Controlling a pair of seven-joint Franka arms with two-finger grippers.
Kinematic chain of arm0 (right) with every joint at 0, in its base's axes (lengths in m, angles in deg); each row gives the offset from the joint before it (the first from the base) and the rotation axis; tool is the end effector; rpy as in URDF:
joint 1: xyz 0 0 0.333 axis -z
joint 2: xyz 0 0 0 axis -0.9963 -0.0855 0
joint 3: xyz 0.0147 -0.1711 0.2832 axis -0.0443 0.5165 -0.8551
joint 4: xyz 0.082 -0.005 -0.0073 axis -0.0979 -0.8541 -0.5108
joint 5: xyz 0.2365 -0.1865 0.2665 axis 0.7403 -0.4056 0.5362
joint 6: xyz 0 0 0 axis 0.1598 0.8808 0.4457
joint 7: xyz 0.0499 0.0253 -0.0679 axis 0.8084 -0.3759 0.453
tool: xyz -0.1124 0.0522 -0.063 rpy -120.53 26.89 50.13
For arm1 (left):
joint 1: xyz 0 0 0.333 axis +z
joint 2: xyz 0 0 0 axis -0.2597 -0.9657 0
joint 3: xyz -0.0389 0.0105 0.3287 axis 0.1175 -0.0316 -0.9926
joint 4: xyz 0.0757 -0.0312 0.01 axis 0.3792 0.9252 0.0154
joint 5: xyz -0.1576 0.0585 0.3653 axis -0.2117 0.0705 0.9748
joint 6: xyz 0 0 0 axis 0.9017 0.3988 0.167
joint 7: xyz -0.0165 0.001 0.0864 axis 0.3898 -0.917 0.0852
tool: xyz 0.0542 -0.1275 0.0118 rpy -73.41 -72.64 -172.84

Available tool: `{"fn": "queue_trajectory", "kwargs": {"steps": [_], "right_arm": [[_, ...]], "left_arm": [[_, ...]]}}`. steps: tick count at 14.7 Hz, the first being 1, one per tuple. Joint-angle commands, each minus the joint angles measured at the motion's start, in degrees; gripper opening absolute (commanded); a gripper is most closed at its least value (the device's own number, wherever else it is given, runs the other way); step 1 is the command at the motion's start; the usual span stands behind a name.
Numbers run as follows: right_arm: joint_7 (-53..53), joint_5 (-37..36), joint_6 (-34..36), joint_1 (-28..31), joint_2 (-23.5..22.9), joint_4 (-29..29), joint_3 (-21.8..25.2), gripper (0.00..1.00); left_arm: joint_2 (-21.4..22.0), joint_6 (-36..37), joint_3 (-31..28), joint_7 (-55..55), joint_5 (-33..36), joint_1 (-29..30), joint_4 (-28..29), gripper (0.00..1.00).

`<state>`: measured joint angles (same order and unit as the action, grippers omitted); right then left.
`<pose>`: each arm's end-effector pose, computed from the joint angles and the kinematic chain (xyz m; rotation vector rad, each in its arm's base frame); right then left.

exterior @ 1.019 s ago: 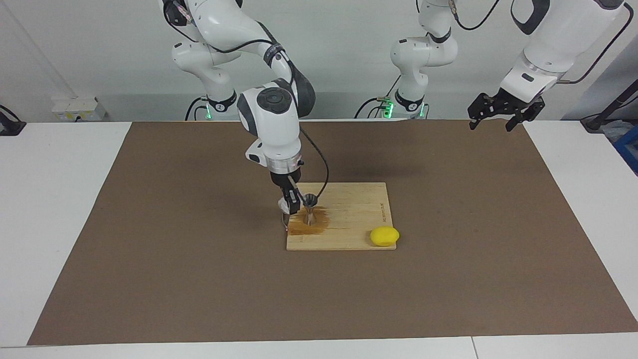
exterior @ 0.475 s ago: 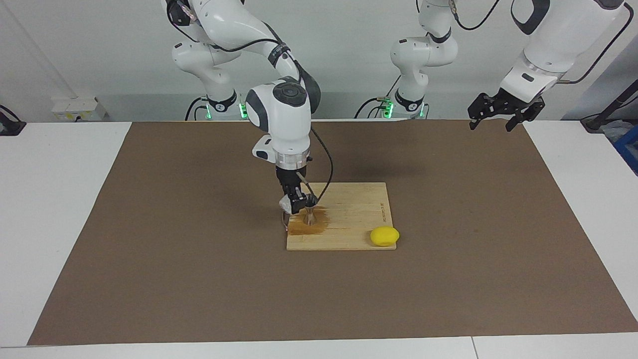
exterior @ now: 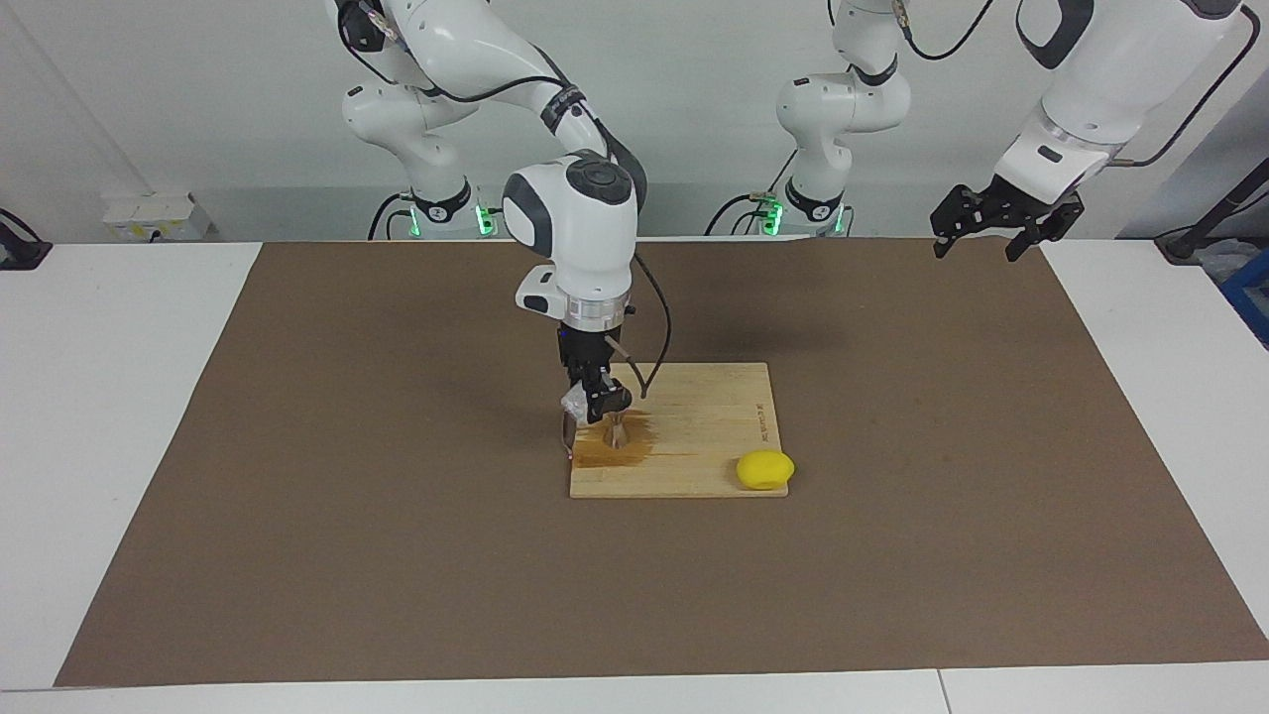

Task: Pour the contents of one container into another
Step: 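Tilt the glass cup with the right gripper to pour into the metal cup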

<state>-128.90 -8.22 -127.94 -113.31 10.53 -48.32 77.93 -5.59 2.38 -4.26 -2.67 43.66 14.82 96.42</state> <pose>0.6061 0.3337 0.3999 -2.6416 1.6092 -0.3561 0.5407 -0.0333 0.6084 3.1176 -0.2090 -0.1403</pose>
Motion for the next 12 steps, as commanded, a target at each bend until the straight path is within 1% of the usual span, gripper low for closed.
{"fn": "queue_trajectory", "kwargs": {"steps": [1, 8, 12], "right_arm": [[2.3, -2.8, 1.5, 0.2, -0.5, 1.1, -0.4, 0.08], [4.0, -4.3, 2.1, -0.1, -0.3, 1.0, -0.4, 0.08], [3.9, -3.3, 2.7, -0.1, -0.3, 1.7, -0.3, 0.08]], "left_arm": [[1.9, -1.0, -0.1, 0.3, 0.6, -0.1, 2.2, 1.0], [1.9, -1.0, -0.1, 0.3, 0.6, -0.1, 2.3, 1.0], [1.9, -1.0, -0.1, 0.3, 0.6, -0.1, 2.3, 1.0]]}}
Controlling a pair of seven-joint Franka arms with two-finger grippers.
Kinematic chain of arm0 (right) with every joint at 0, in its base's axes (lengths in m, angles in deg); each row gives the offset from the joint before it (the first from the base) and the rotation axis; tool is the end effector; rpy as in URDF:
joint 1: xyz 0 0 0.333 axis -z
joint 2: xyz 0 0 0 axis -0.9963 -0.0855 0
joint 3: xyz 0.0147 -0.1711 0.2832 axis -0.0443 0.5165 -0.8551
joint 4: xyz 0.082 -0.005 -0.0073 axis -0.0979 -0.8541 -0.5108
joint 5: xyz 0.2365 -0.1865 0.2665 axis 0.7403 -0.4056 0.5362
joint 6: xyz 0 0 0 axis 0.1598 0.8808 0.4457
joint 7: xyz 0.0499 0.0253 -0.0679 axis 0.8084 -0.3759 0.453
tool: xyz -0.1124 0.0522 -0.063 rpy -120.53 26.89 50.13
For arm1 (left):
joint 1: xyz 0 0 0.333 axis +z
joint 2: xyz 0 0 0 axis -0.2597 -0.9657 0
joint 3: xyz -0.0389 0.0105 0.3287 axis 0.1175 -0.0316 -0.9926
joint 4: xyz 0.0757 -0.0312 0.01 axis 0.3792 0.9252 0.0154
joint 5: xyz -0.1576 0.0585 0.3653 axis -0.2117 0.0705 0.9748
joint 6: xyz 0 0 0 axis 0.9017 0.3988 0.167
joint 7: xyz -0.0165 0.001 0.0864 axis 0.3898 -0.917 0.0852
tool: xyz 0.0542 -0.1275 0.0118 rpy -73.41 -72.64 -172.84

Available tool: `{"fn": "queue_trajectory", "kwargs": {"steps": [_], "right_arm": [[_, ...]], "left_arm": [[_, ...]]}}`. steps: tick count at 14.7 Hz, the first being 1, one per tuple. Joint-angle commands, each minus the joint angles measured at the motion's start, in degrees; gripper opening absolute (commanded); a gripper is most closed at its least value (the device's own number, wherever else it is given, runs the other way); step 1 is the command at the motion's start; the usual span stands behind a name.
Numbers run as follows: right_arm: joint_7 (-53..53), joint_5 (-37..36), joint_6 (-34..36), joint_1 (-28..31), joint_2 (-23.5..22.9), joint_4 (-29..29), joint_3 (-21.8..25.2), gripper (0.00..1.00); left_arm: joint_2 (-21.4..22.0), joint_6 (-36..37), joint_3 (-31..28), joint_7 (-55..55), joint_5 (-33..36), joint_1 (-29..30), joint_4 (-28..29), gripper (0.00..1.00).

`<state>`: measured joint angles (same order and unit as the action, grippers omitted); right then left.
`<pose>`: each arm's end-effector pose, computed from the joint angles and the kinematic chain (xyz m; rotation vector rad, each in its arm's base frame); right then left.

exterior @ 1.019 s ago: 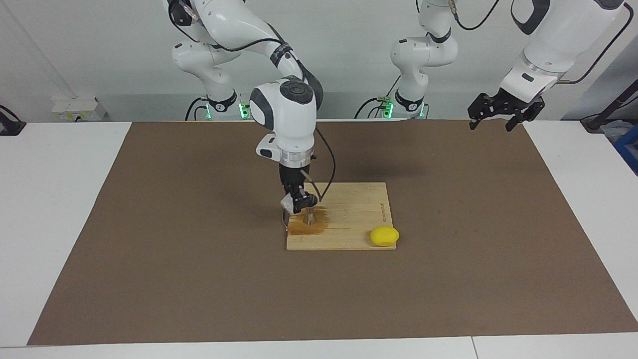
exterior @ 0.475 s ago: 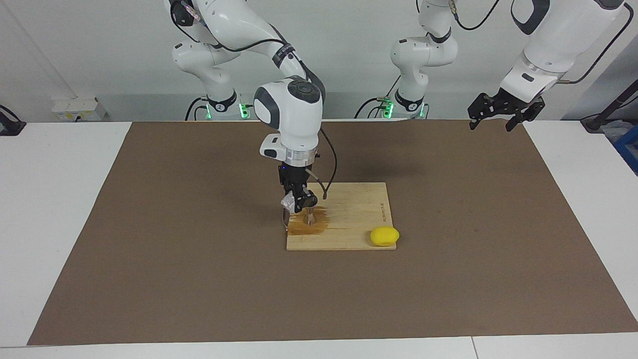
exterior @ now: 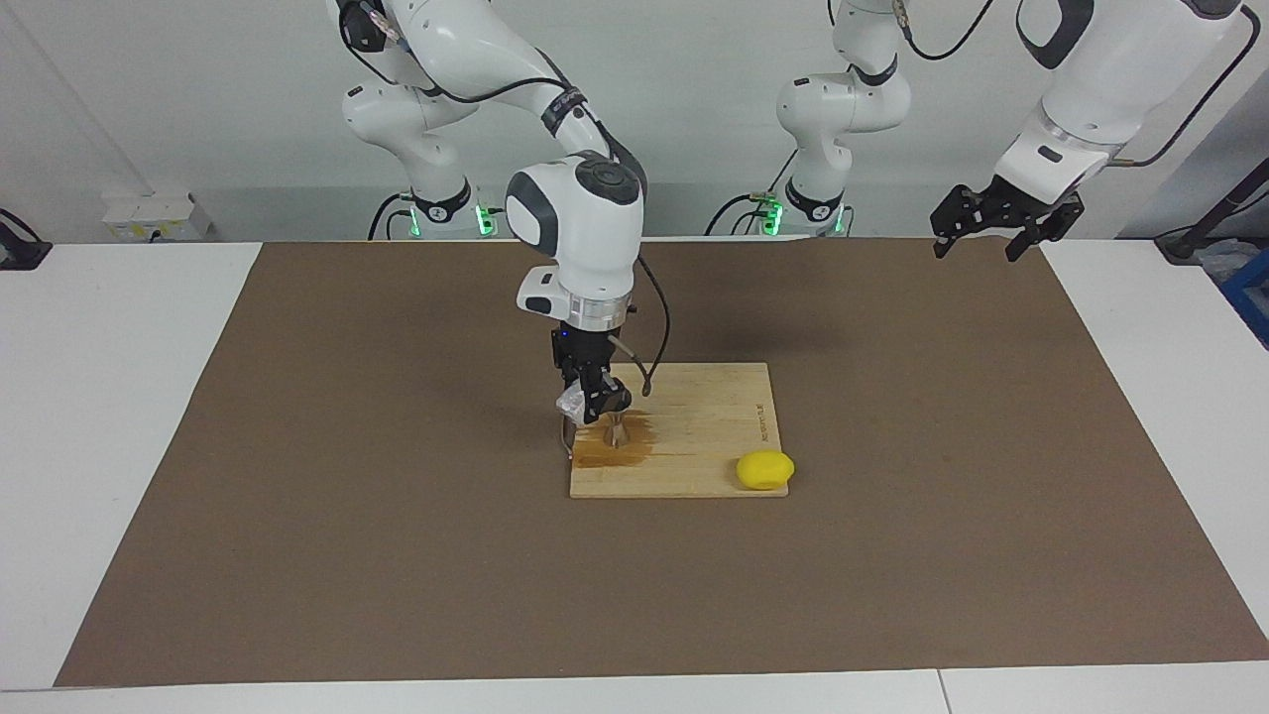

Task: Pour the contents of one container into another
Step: 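Tilt the glass cup with the right gripper to pour into the metal cup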

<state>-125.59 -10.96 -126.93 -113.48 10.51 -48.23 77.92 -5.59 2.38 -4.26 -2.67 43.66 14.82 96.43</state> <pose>0.6058 0.3313 0.3995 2.7131 -1.5051 0.4076 0.5407 -0.0333 0.6083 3.1176 -0.2090 -0.1406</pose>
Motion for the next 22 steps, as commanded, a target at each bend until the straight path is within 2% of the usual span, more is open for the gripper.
{"fn": "queue_trajectory", "kwargs": {"steps": [1, 16, 22], "right_arm": [[0.5, -0.4, 1.8, 0.2, -0.4, 2.0, -0.3, 0.08], [-1.5, 12.6, 2.2, 2.9, -0.3, 2.7, -0.1, 0.09], [-1.1, 20.3, 2.6, 7.4, -0.4, 2.7, -0.2, 0.09]], "left_arm": [[1.9, -1.0, -0.1, 0.3, 0.6, -0.1, 2.3, 1.0], [1.9, -1.0, -0.1, 0.3, 0.6, -0.1, 2.2, 1.0], [1.9, -1.0, -0.1, 0.3, 0.6, -0.1, 2.2, 1.0]]}}
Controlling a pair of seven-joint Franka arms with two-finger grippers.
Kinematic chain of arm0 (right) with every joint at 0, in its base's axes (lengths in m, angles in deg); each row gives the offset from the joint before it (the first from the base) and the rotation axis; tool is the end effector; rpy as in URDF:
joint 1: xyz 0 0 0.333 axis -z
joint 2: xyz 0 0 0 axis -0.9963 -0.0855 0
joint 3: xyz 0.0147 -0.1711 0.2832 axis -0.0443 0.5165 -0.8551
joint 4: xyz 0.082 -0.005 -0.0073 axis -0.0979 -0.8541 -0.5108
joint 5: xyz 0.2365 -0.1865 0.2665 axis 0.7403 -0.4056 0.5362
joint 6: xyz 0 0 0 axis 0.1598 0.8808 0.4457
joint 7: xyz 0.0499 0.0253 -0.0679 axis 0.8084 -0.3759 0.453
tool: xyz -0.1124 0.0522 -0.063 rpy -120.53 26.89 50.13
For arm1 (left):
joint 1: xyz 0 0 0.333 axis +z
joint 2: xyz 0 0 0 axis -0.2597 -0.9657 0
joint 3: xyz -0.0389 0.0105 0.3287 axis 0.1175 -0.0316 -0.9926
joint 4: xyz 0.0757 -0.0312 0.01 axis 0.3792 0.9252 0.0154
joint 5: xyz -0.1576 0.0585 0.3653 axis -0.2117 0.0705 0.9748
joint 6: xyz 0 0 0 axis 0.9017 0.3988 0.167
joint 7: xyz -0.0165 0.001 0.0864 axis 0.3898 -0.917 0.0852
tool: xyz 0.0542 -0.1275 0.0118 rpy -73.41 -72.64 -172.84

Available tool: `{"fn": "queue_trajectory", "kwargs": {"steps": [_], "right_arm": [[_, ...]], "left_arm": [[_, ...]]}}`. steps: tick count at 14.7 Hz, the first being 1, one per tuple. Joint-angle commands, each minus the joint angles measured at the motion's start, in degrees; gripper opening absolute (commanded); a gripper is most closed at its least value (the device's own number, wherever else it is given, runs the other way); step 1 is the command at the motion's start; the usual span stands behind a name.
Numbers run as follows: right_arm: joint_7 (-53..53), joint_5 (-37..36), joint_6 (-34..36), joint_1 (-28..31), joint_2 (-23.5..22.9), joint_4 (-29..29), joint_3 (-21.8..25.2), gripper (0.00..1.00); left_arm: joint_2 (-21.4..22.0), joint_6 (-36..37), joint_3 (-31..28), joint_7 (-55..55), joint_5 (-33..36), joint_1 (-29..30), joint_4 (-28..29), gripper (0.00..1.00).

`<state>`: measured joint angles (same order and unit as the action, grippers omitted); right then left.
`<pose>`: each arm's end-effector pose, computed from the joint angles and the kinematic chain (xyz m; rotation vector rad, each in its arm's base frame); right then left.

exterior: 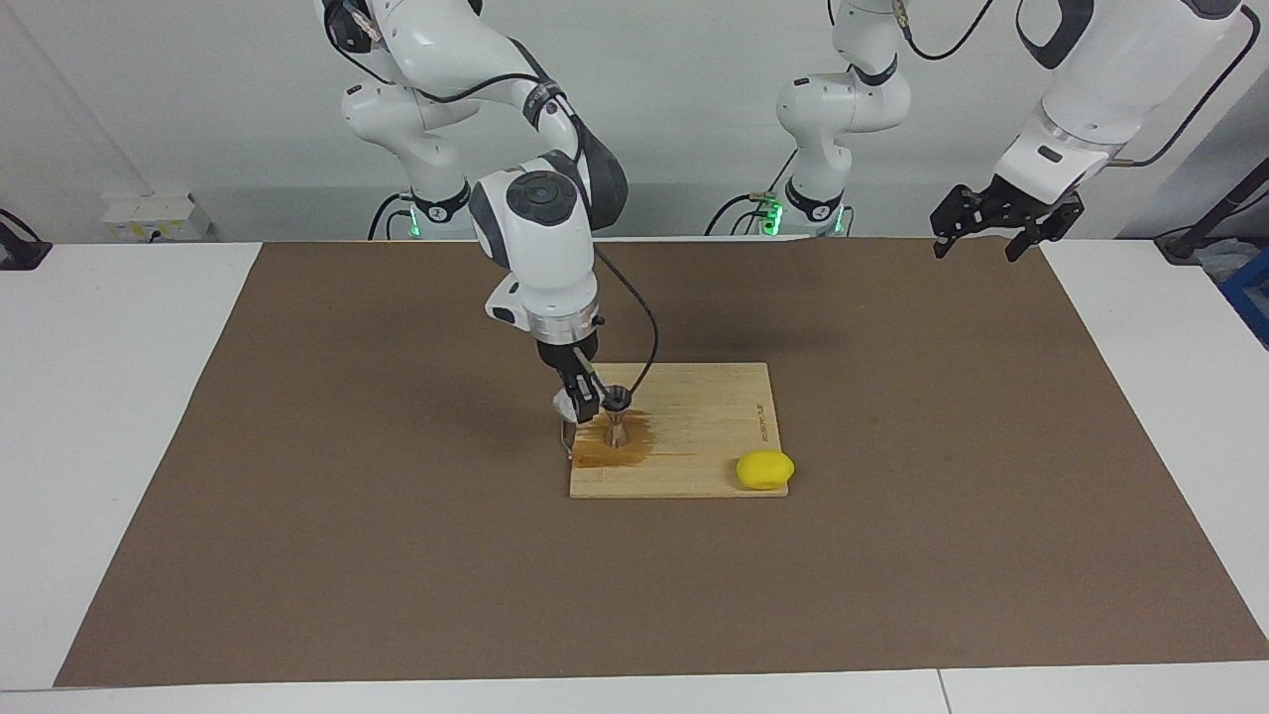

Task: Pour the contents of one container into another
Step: 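Turn the glass cup upright and carry it back off the board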

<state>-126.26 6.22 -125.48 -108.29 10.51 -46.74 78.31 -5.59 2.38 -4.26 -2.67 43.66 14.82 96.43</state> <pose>0.6265 0.2918 0.4073 -2.4527 1.7889 -0.0462 0.5407 -0.0333 0.6083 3.1176 -0.2090 -0.1406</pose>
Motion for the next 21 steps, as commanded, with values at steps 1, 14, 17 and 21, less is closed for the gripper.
{"fn": "queue_trajectory", "kwargs": {"steps": [1, 14, 17, 21], "right_arm": [[-0.5, 5.0, 1.1, 3.1, -0.4, 1.0, -0.5, 0.09], [15.6, 24.1, -7.4, 15.4, 5.9, -18.7, -0.5, 0.08], [20.4, 26.8, -9.0, 18.2, 6.8, -22.5, -0.5, 0.08], [27.8, 32.3, -8.9, 22.0, 6.8, -25.3, -0.5, 0.09]], "left_arm": [[1.9, -1.0, -0.1, 0.3, 0.6, -0.1, 2.2, 1.0], [1.9, -1.0, -0.1, 0.3, 0.6, -0.1, 2.2, 1.0], [1.9, -1.0, -0.1, 0.3, 0.6, -0.1, 2.2, 1.0], [1.9, -1.0, -0.1, 0.3, 0.6, -0.1, 2.3, 1.0]]}}
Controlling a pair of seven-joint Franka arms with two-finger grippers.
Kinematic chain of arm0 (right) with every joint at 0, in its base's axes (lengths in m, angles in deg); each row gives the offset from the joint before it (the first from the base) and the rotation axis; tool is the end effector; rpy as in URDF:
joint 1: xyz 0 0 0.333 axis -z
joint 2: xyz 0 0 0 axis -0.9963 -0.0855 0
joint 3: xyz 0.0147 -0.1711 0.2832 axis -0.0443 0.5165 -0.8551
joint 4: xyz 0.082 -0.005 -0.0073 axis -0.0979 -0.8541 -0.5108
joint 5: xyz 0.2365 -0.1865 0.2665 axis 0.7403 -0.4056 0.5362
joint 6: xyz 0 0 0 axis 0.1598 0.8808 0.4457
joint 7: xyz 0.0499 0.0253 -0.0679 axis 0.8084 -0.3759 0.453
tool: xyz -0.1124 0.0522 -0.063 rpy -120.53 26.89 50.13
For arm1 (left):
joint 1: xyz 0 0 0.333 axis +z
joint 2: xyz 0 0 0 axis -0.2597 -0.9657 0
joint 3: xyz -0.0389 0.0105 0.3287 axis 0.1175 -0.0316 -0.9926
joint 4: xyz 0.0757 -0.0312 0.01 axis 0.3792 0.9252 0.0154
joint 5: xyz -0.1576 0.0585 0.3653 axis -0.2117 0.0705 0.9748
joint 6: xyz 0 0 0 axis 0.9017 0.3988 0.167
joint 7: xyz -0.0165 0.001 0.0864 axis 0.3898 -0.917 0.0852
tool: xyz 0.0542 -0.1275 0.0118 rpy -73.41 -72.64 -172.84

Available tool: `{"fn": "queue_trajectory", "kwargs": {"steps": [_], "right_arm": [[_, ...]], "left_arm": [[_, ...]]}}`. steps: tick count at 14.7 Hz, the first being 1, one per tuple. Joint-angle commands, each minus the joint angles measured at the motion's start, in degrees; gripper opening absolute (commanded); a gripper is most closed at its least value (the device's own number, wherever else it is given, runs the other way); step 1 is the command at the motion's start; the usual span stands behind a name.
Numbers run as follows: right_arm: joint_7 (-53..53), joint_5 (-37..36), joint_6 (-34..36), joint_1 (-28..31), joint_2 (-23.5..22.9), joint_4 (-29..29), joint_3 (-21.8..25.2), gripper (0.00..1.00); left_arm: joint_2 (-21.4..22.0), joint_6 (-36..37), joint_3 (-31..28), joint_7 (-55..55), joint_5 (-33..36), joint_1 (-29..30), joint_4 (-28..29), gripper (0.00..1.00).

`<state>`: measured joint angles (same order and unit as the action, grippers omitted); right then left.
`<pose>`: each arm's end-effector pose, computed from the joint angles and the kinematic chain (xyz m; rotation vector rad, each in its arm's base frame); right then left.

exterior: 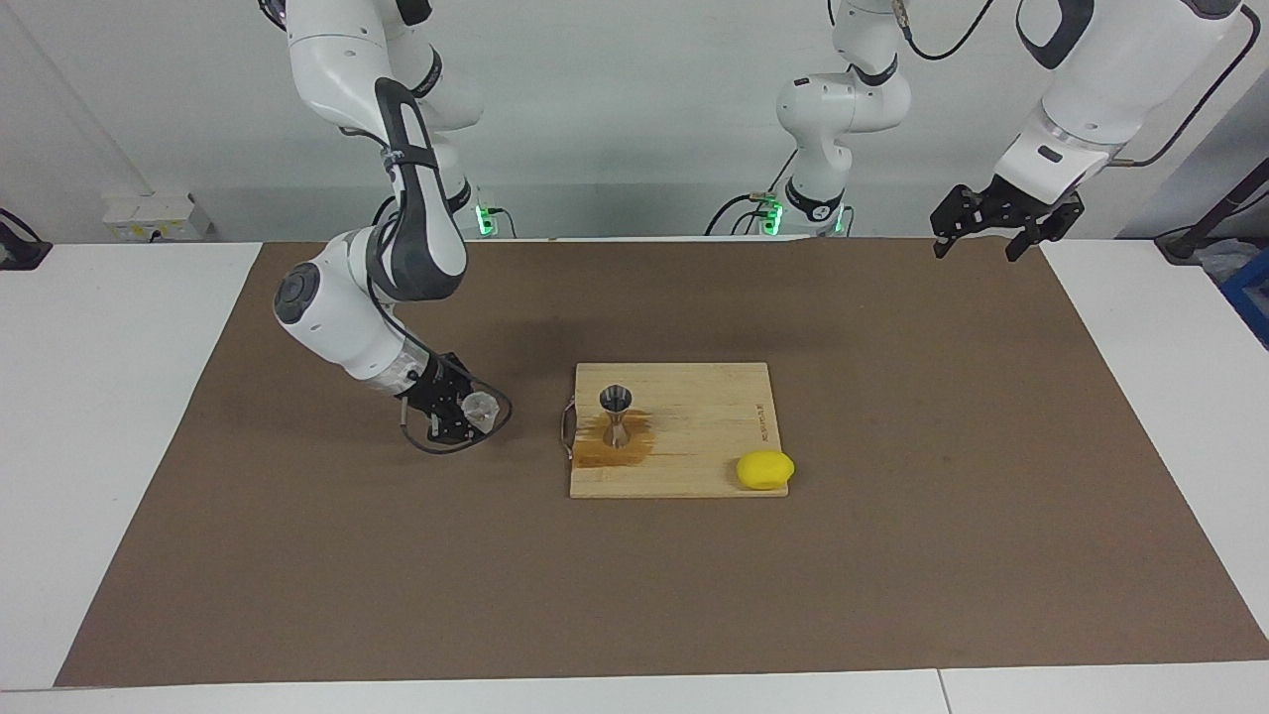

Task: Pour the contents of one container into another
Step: 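Turn the glass cup upright and carry it back off the board, then lower the glass cup onto the mat and open the right gripper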

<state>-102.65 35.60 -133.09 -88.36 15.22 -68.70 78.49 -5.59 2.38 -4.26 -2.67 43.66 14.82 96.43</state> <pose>0.6041 0.0817 0.2998 -2.0403 1.9472 0.4458 0.5407 -0.0333 0.6083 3.1176 -0.2090 -0.1406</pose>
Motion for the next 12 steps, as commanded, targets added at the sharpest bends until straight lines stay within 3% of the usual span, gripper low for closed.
{"fn": "queue_trajectory", "kwargs": {"steps": [1, 12], "right_arm": [[5.6, 3.3, -1.1, 2.9, 2.2, -3.8, -0.8, 0.09], [18.3, 5.2, -1.1, 9.8, 3.4, -9.5, -0.6, 0.09]], "left_arm": [[1.9, -1.0, -0.1, 0.3, 0.6, -0.1, 2.3, 1.0], [1.9, -1.0, -0.1, 0.3, 0.6, -0.1, 2.3, 1.0]]}}
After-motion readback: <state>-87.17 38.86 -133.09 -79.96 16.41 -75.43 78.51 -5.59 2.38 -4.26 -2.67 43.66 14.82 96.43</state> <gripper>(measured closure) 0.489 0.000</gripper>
